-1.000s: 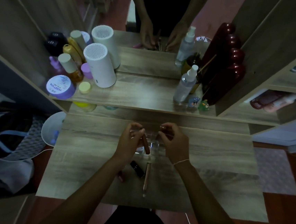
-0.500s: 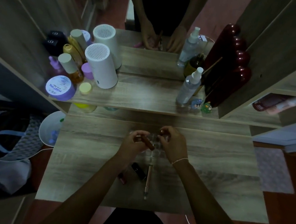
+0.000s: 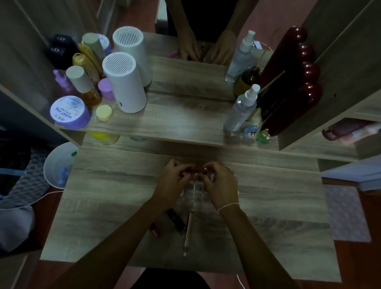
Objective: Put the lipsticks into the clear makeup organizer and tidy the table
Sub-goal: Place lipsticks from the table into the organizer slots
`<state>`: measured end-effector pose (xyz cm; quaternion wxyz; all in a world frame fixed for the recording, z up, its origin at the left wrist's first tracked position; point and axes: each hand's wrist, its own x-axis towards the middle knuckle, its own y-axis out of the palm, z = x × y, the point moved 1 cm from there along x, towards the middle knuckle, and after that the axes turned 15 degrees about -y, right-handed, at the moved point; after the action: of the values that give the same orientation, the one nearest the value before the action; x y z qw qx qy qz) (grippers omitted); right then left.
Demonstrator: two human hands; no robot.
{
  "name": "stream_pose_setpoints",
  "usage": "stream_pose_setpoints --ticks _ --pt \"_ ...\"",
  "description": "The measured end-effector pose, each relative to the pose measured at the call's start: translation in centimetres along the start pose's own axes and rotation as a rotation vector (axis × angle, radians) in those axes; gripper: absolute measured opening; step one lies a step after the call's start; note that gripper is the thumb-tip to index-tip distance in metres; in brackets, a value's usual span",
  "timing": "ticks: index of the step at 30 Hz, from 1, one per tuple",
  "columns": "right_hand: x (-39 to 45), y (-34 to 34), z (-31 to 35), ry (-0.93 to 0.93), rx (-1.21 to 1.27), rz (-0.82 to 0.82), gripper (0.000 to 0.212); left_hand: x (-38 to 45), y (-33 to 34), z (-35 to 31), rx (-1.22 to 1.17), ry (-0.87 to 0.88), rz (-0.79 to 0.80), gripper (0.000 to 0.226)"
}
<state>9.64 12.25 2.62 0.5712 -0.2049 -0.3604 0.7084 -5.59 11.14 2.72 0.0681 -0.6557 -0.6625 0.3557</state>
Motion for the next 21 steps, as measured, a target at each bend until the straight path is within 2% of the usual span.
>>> stream_pose_setpoints --ticks 6,9,21 --pt "0.1 0.13 -0.05 -0.031 -0.04 0.005 0.025 0.77 0.04 -0.17 0.111 0.096 0.022 0.022" --pt "0.13 0.05 -0.12 -0.027 -0.078 0.009 0.025 0.85 0.18 -0.05 0.248 0.145 -0.002 0.02" --pt "-0.39 0.04 -0.12 0.007 -0.164 0.036 0.022 1.04 0.52 -0.46 0.472 0.122 -0.063 0.026"
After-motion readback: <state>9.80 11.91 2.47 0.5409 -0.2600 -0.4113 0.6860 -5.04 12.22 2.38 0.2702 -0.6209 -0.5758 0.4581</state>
